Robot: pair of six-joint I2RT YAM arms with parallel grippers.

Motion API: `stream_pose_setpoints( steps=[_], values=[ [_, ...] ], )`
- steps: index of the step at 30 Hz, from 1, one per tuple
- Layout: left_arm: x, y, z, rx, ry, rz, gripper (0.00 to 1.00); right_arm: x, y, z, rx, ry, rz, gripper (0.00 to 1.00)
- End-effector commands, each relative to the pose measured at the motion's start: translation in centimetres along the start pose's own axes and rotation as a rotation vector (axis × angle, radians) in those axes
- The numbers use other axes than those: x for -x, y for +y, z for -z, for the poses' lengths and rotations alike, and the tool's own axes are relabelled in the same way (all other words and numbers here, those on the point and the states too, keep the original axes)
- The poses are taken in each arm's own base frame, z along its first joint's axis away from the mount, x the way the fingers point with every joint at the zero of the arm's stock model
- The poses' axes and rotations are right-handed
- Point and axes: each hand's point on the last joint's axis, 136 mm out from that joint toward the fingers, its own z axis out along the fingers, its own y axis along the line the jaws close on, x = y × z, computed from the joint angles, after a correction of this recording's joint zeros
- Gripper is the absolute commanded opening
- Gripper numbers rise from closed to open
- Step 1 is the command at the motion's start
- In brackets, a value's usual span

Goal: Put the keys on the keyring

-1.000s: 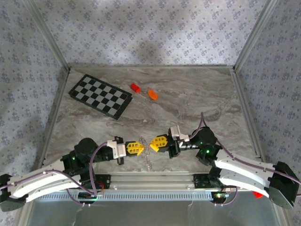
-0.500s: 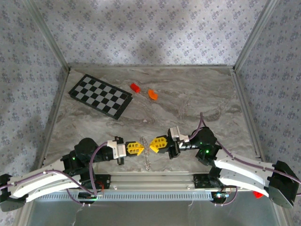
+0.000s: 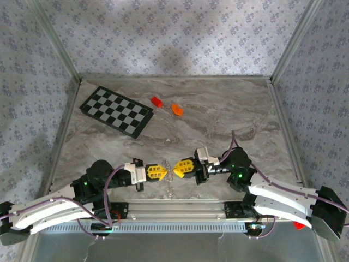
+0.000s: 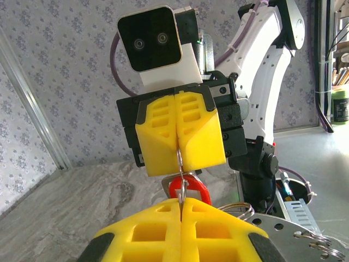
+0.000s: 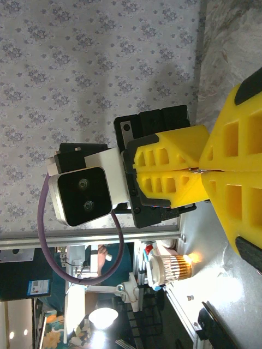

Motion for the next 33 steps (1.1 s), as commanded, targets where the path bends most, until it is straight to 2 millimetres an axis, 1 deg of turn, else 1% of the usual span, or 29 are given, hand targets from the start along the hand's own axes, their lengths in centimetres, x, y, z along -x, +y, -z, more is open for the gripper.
stream_pose_setpoints(
  steps=[1, 9, 14, 26, 33],
  values=[
    [2.42, 0.00, 0.09, -0.006, -0.077, -0.010, 0.00, 1.41, 0.34, -0.50, 0.025, -0.024, 0.038, 0.00],
    [2.22, -0.05, -0.03, -0.010, -0.068, -0.007, 0.00, 1.28, 0.58, -0.70, 0.042, -0.015, 0.037, 0.00],
    [2.50, -0.03, 0.17, -0.008, -0.076, -0.010, 0.00, 0.91, 0.51, -0.65, 0.039, -0.006, 0.036, 0.00],
    [2.49, -0.30, 0.62, -0.017, -0.074, -0.003, 0.00, 1.63, 0.53, -0.02, 0.015, -0.043, 0.062, 0.00],
    [2.67, -0.42, 0.65, -0.024, -0.080, -0.002, 0.00, 1.42, 0.32, -0.15, 0.016, -0.038, 0.057, 0.00]
  ],
)
